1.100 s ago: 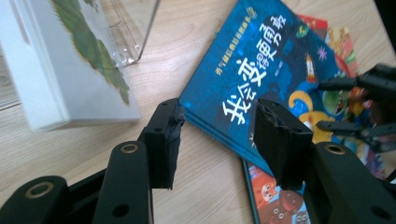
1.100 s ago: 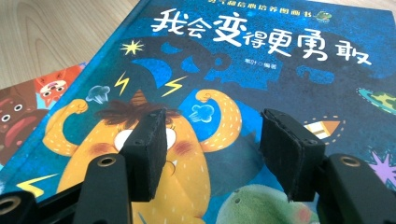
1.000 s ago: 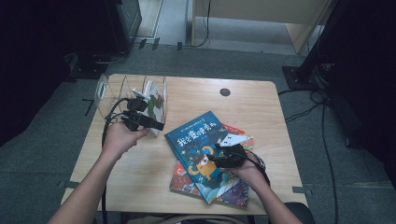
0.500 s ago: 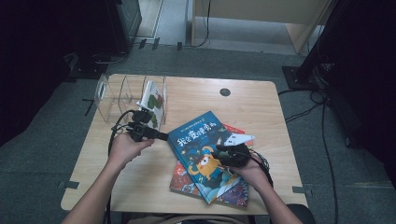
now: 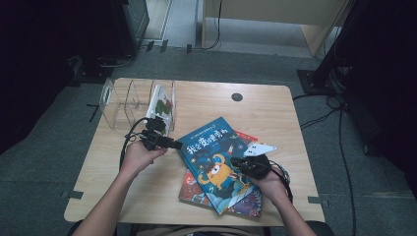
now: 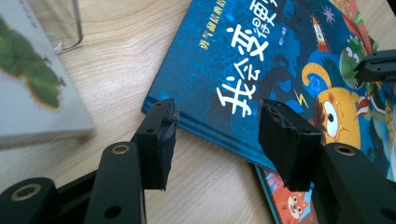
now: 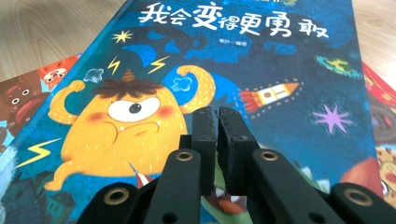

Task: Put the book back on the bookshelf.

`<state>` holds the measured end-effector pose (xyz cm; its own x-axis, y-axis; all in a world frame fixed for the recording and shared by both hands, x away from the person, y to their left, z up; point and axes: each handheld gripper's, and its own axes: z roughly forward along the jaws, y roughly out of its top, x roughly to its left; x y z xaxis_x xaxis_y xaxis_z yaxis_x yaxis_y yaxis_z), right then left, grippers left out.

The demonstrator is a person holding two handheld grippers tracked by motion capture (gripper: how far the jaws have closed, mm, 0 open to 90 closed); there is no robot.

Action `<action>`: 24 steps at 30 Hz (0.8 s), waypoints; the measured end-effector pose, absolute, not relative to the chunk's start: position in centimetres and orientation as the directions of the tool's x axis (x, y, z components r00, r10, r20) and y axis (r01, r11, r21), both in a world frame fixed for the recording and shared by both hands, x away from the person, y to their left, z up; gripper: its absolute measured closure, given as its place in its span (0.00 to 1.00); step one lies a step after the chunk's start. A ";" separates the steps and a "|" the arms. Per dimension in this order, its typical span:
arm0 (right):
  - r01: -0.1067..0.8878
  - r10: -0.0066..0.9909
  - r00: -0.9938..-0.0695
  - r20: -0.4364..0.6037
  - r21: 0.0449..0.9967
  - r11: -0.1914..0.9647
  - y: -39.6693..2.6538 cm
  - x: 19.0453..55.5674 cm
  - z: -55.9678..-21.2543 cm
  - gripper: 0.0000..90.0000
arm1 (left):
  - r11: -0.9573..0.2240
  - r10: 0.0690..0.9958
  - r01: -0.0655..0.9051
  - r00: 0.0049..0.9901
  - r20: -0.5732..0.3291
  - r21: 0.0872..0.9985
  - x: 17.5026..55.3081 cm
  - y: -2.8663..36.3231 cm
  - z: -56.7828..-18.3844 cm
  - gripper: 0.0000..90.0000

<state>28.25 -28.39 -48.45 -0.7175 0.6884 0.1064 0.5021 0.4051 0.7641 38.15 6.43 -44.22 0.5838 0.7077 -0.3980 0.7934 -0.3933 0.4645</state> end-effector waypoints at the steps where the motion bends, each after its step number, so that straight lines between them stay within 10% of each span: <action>1: 0.504 0.693 -0.713 0.108 0.766 0.400 -28.5 28.2 -48.5 0.96 | -0.397 0.704 0.790 0.589 -0.397 0.468 38.2 6.4 -44.3 0.52; 24: 0.546 0.742 -0.660 0.114 0.751 0.371 -30.9 26.3 -48.9 0.97 | -0.412 0.684 0.765 0.618 -0.388 0.495 40.2 5.4 -46.3 0.46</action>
